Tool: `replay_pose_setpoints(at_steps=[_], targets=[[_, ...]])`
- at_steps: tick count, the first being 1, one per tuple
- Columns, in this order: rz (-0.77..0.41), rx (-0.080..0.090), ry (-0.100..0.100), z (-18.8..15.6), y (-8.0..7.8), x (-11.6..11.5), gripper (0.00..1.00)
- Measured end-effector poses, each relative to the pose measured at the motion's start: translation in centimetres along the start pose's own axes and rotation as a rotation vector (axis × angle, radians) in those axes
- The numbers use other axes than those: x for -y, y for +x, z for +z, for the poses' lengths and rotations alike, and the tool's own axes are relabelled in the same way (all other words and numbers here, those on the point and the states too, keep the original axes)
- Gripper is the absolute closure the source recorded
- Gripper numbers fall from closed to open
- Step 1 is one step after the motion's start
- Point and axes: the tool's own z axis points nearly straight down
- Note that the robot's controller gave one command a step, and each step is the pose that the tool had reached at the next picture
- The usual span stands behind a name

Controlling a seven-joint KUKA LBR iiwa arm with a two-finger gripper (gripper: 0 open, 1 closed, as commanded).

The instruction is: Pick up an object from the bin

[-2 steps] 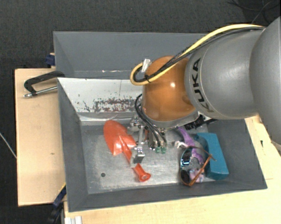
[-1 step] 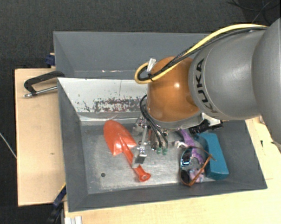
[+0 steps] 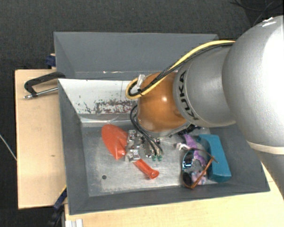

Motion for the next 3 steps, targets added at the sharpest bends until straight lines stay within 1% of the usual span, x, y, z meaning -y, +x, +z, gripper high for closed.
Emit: replay_pose_setpoints(at_steps=[1,2,3], targets=[[0.000,0.000,0.000,0.0,0.0,0.0,1.00],[-0.074,0.007,0.011,0.0,0.8,-2.1,1.00],[-0.274,-0.011,0.010,-0.5,1.8,-7.1,1.00]])
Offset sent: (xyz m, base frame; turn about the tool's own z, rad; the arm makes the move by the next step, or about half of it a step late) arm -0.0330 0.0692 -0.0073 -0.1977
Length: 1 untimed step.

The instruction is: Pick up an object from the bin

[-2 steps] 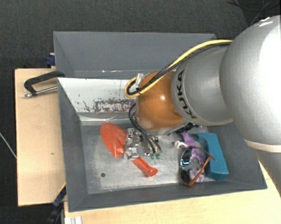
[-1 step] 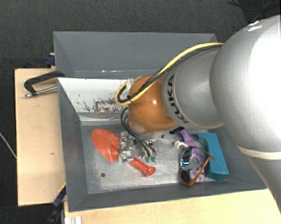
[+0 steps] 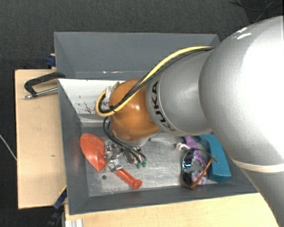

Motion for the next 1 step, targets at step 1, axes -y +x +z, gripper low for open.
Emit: replay_pose_setpoints(at_steps=[1], targets=[[0.204,0.002,-0.004,-9.38,-3.34,-2.06,1.00]])
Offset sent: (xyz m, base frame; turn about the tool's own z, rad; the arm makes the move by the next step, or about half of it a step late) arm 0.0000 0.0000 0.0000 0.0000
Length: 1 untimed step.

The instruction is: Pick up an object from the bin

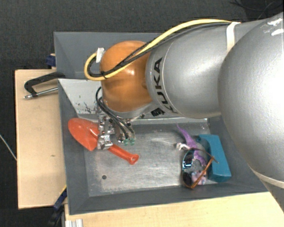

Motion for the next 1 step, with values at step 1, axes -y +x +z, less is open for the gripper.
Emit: replay_pose_setpoints(at_steps=[1], targets=[[0.000,0.000,0.000,0.00,0.00,0.01,1.00]])
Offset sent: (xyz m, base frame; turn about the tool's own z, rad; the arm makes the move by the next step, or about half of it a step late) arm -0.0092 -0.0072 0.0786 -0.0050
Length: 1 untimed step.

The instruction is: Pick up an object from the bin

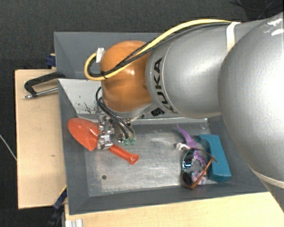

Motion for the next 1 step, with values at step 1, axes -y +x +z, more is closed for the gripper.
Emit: replay_pose_setpoints(at_steps=[1], targets=[[-0.005,-0.004,0.000,-5.99,0.77,0.42,1.00]])
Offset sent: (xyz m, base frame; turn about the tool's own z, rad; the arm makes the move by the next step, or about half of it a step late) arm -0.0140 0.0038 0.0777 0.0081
